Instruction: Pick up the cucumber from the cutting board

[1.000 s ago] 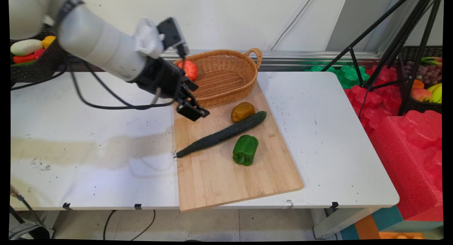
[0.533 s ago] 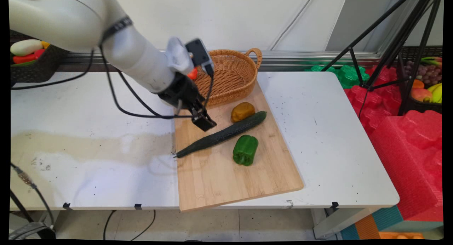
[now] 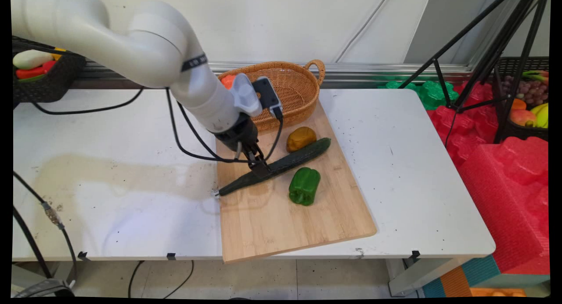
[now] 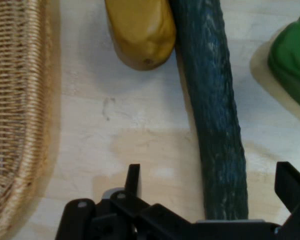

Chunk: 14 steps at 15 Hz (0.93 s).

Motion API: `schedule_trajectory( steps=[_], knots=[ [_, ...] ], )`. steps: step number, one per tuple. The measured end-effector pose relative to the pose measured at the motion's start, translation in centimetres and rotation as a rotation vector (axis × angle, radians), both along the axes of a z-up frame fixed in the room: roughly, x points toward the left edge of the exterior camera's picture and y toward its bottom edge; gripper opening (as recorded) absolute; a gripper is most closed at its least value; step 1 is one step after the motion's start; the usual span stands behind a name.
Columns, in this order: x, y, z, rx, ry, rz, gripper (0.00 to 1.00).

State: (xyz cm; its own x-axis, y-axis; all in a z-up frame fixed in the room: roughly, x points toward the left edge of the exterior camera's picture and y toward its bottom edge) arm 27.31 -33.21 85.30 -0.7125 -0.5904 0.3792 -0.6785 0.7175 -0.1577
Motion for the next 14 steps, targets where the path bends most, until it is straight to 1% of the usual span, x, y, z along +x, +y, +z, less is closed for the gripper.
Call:
schedule_trajectory(
  steps=[5,10,11,14],
  knots=[
    [-1.2,-1.0,-2.4,0.038,-0.022,-0.013,1.00],
    [-2.0,-1.5,-3.8,0.056,-0.034,-0.008,1.00],
    [-2.1,-1.5,-3.9,0.058,-0.033,-0.006,0.00],
    [-2.2,-1.2,-3.9,0.062,-0.034,0.000,0.00]
  ],
)
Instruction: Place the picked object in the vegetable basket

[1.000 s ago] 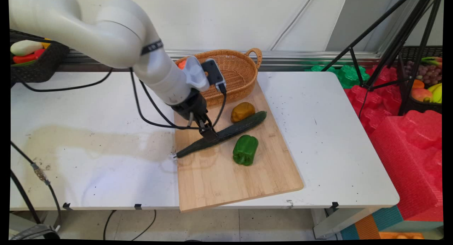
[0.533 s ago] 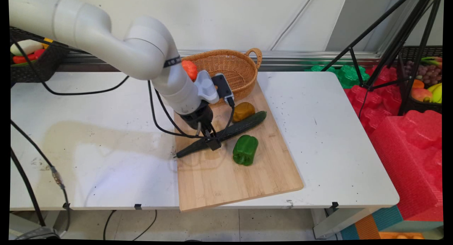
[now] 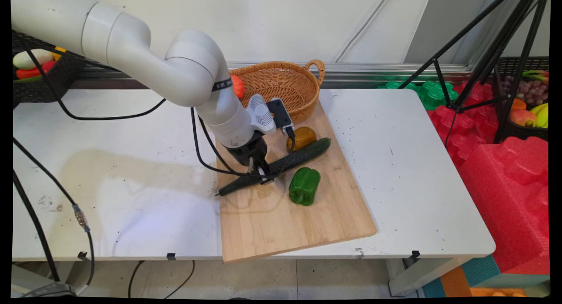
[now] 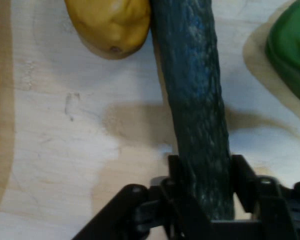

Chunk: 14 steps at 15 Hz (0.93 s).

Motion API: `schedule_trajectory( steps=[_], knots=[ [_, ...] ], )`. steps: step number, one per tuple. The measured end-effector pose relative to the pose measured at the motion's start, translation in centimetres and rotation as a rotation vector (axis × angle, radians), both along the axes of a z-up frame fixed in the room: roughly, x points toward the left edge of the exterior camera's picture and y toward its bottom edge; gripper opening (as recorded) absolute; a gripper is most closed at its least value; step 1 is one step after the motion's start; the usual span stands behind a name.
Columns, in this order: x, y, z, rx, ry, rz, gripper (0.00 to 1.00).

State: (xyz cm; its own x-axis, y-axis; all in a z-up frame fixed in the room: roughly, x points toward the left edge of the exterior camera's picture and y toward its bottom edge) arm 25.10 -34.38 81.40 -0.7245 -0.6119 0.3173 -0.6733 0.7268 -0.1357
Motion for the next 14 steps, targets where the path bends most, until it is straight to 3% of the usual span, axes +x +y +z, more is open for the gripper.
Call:
schedule_trajectory(
  steps=[6,10,14],
  knots=[
    [0.4,0.9,1.8,-0.018,-0.001,-0.001,0.00],
    [0.9,1.9,5.3,-0.052,0.024,-0.008,0.00],
    [1.9,2.4,10.3,-0.115,0.069,0.024,0.00]
  ],
)
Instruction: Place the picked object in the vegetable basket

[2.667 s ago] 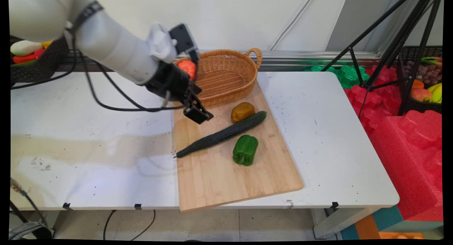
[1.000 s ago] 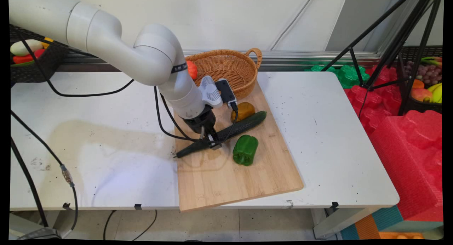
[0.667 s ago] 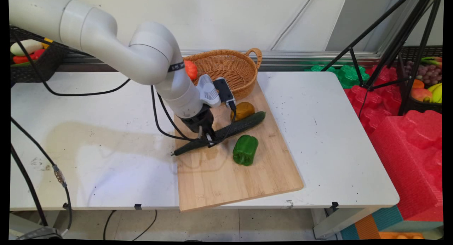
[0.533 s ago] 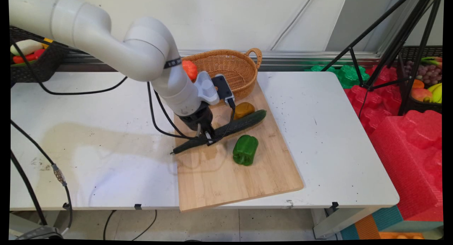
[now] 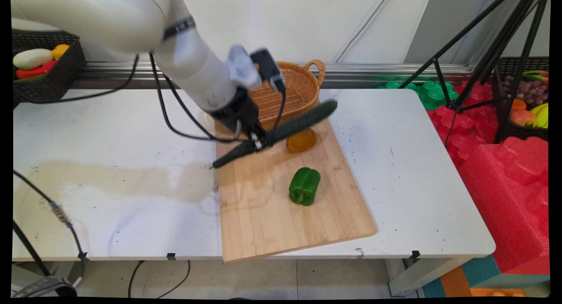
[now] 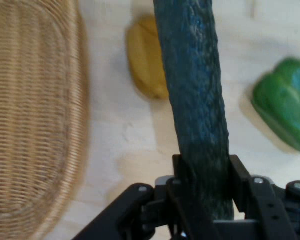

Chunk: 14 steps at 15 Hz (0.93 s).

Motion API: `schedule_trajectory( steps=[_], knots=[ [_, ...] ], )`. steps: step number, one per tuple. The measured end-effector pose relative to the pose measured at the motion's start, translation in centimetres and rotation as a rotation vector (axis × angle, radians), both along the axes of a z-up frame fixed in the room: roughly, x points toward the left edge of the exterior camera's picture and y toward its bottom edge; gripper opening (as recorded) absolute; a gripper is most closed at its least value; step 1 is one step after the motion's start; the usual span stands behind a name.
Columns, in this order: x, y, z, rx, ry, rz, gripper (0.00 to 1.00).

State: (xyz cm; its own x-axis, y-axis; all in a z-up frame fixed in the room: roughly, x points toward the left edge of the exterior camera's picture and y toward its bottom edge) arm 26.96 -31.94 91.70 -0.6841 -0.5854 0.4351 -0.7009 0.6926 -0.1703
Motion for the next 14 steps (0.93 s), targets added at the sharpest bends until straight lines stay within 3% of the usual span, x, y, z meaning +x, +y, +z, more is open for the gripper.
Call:
schedule_trajectory(
  steps=[3,6,10,14],
  knots=[
    [1.1,-0.7,3.5,-0.062,0.032,0.066,0.00],
    [2.6,-2.2,5.3,-0.113,0.025,0.137,0.00],
    [4.7,-4.4,5.8,-0.147,-0.026,0.197,0.00],
    [6.6,-7.1,4.8,-0.141,-0.097,0.252,0.00]
  ],
)
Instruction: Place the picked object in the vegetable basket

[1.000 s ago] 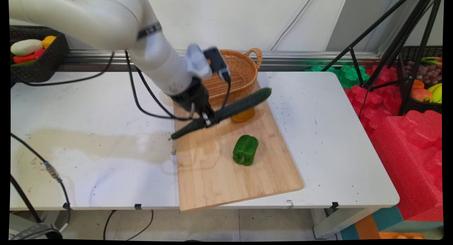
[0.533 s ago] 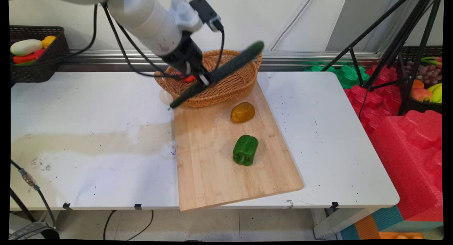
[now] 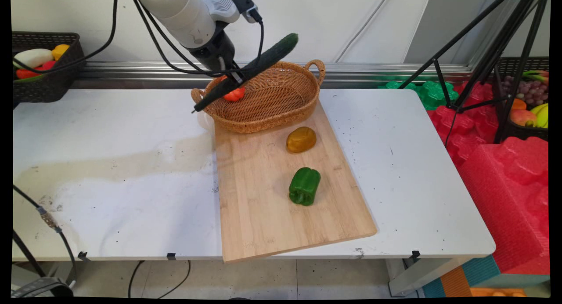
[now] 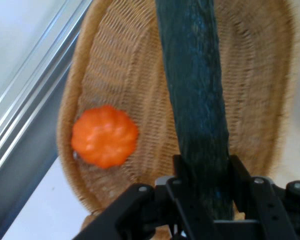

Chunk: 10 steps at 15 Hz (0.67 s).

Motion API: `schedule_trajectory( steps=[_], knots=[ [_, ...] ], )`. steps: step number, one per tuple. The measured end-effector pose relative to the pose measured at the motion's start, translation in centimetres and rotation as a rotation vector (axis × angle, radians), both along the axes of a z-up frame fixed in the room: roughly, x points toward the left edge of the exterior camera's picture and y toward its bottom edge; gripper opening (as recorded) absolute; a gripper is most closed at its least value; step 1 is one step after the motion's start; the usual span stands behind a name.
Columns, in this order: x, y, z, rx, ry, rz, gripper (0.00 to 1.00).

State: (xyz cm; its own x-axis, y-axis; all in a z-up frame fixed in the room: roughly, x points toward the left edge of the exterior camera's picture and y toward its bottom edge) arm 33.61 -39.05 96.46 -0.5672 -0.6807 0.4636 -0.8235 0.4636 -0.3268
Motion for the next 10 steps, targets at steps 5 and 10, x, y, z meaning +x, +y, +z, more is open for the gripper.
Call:
schedule_trajectory(
  steps=[5,10],
  knots=[
    [1.4,-2.7,-2.6,0.055,-0.051,0.088,0.00],
    [1.2,-3.9,-4.7,0.110,-0.048,0.164,0.00]
  ],
)
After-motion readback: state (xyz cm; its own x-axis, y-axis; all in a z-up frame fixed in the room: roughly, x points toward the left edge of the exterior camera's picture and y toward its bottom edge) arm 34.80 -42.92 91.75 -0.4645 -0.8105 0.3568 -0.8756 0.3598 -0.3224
